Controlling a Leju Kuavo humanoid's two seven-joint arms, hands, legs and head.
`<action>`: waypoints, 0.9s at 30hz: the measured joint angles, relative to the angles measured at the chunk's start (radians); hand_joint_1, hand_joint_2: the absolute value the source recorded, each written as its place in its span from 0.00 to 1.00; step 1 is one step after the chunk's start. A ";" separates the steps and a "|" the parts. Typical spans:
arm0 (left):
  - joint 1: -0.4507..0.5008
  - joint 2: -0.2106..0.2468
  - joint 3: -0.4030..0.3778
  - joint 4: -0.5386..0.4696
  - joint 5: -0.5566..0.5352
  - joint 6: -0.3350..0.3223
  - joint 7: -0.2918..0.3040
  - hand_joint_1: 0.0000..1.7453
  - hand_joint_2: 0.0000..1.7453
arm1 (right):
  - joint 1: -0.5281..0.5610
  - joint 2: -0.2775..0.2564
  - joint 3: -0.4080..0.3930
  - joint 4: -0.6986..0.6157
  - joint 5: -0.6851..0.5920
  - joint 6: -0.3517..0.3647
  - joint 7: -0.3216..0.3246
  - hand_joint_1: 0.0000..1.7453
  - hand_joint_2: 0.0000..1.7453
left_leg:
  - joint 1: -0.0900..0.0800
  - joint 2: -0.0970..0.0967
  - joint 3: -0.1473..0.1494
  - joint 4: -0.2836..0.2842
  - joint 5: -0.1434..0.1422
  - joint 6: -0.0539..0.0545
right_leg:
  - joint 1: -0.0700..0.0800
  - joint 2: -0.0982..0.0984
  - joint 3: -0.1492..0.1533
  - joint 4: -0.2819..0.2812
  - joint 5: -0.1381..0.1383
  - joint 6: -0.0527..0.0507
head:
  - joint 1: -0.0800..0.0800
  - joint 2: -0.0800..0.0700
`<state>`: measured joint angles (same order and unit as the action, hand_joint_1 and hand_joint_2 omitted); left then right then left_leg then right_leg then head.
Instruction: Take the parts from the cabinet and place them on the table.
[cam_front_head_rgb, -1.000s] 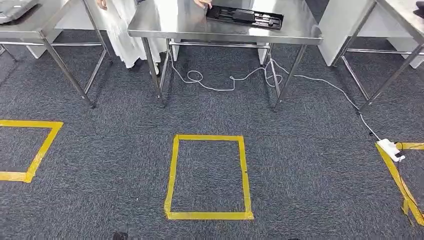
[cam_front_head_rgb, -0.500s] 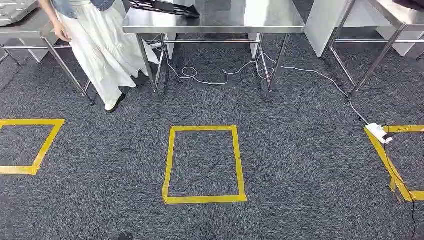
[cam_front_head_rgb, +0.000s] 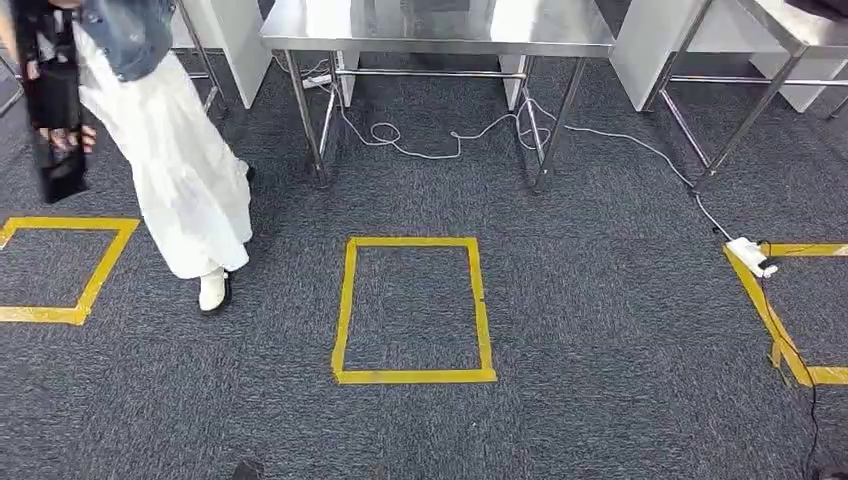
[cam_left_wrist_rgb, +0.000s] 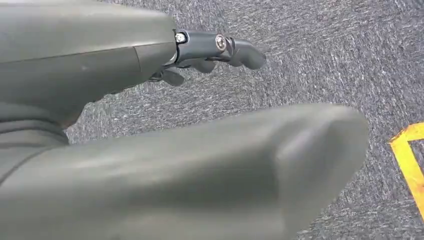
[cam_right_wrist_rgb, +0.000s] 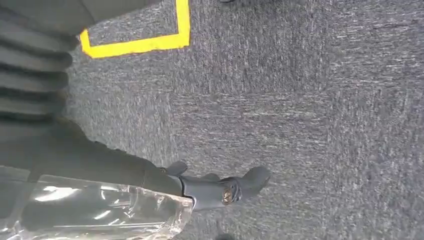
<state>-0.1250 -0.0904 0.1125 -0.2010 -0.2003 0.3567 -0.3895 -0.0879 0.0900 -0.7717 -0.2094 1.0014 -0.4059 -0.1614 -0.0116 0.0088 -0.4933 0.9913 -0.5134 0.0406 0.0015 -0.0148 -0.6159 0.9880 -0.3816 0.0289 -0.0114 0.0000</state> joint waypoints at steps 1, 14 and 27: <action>0.001 0.000 0.000 0.000 0.000 0.000 0.001 0.00 0.00 | 0.001 0.000 0.000 0.000 0.000 0.000 0.000 0.00 0.00 | -0.005 0.000 -0.001 0.000 0.003 0.004 | -0.003 0.000 -0.001 0.000 0.004 0.004 | -0.001 0.000; 0.003 -0.007 0.000 0.000 -0.004 -0.012 0.012 0.00 0.00 | 0.010 -0.002 0.000 0.001 0.016 0.001 0.014 0.00 0.00 | 0.004 0.037 -0.040 -0.004 0.041 0.033 | -0.023 0.009 -0.139 0.300 -0.146 0.027 | 0.012 0.000; 0.001 -0.016 0.000 0.000 -0.003 0.007 0.022 0.00 0.00 | 0.013 0.000 0.000 0.003 0.024 0.019 0.045 0.00 0.00 | 0.018 0.013 -0.079 0.121 -0.063 -0.031 | -0.020 0.003 0.063 -0.011 -0.057 -0.035 | 0.002 0.000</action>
<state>-0.1239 -0.1064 0.1125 -0.2014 -0.2030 0.3639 -0.3674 -0.0749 0.0904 -0.7713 -0.2060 1.0250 -0.3868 -0.1163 0.0065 0.0223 -0.5720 1.1119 -0.5765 0.0099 -0.0184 -0.0118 -0.5533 0.9767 -0.4390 -0.0065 -0.0092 0.0000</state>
